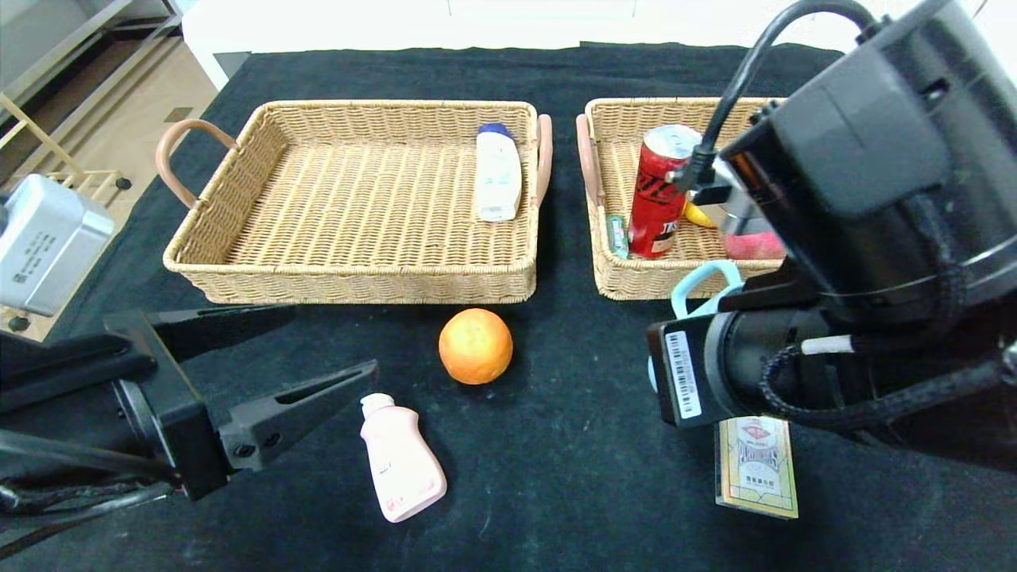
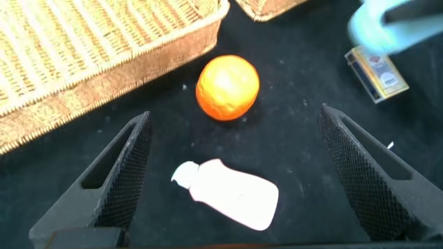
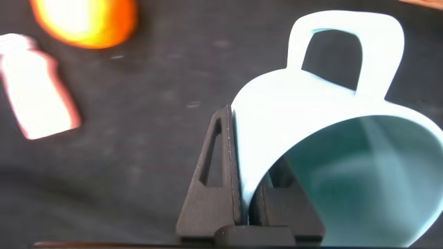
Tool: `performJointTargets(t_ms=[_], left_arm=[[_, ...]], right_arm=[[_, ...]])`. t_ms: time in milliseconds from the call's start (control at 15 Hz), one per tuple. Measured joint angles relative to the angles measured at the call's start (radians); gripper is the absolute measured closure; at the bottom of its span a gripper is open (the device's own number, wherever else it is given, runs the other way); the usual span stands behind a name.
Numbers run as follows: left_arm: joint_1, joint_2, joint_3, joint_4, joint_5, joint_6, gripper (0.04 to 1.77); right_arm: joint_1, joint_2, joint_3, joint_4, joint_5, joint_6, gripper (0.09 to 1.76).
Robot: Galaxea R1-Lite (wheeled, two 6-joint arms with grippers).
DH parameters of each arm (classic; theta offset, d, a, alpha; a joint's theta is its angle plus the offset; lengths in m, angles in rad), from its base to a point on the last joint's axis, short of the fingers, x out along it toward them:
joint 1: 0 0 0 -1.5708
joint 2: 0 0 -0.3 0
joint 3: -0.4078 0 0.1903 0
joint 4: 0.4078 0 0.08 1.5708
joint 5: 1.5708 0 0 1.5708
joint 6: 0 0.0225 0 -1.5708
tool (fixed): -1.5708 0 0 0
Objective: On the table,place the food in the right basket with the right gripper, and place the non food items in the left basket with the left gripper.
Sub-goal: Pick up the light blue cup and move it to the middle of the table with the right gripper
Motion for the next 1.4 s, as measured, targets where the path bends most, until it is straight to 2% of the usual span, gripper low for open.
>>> performJointTargets(t_ms=[467, 1400], left_arm=[[0.015, -0.028, -0.011, 0.000, 0.001, 0.002, 0.09], [0.034, -0.030, -0.018, 0.000, 0.003, -0.001, 0.09]], right_arm=[[0.064, 0.154, -0.161, -0.006, -0.005, 0.003, 1.64], [0.056, 0.306, -0.220, -0.125, -0.005, -0.013, 1.64]])
